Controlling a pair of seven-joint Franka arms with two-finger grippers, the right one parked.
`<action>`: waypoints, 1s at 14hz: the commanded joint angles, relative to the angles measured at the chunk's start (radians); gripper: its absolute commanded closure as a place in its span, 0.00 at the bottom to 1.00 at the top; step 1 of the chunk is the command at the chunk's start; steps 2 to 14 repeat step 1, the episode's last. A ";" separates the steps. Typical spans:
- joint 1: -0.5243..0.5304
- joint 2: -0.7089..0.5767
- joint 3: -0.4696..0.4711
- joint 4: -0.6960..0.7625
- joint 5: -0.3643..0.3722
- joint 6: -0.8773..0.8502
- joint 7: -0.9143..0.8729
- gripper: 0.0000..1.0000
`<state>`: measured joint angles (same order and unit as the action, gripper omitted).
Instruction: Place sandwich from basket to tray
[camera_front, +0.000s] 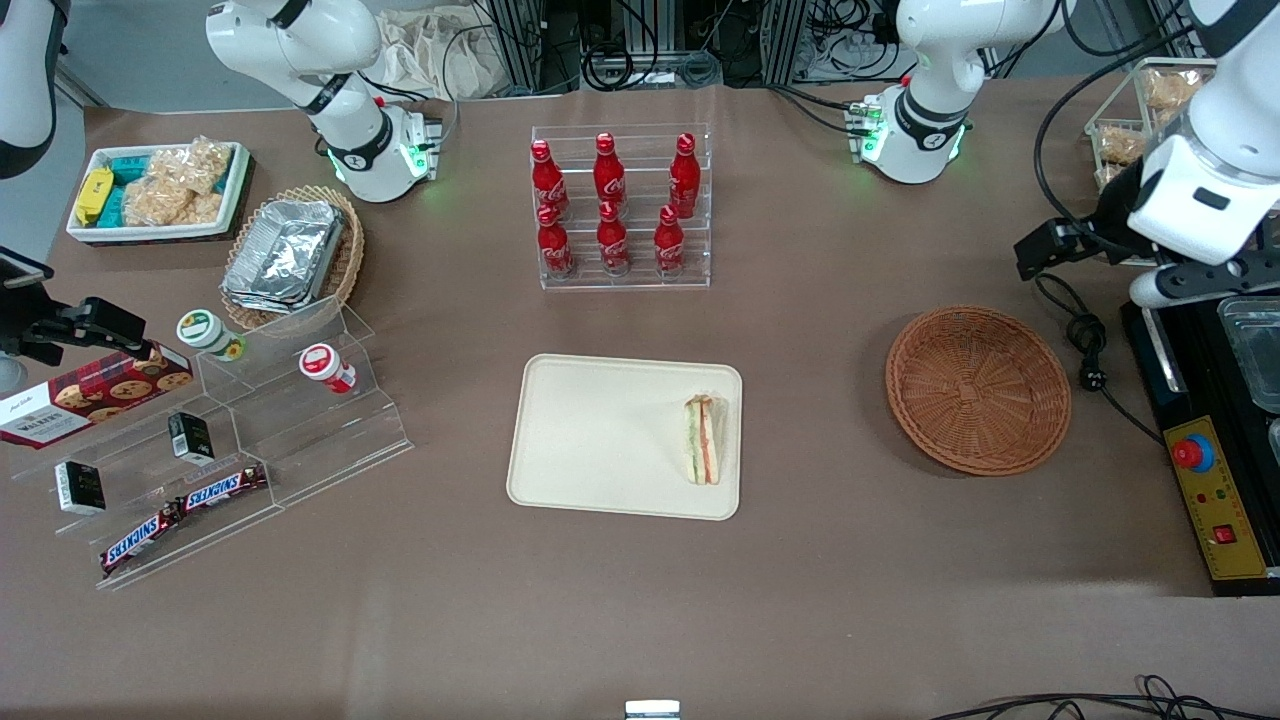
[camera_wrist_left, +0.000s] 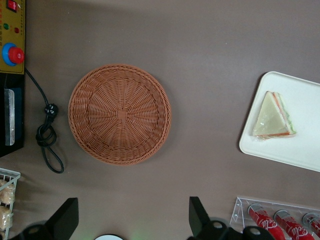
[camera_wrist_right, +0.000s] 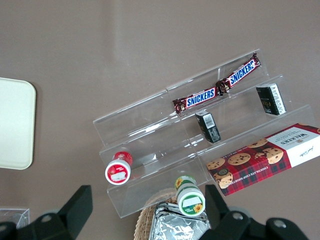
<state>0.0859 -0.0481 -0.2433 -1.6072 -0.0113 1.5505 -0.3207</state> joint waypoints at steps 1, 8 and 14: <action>-0.017 -0.004 0.012 0.006 -0.018 -0.003 0.006 0.01; -0.017 -0.004 0.012 0.006 -0.018 -0.003 0.006 0.01; -0.017 -0.004 0.012 0.006 -0.018 -0.003 0.006 0.01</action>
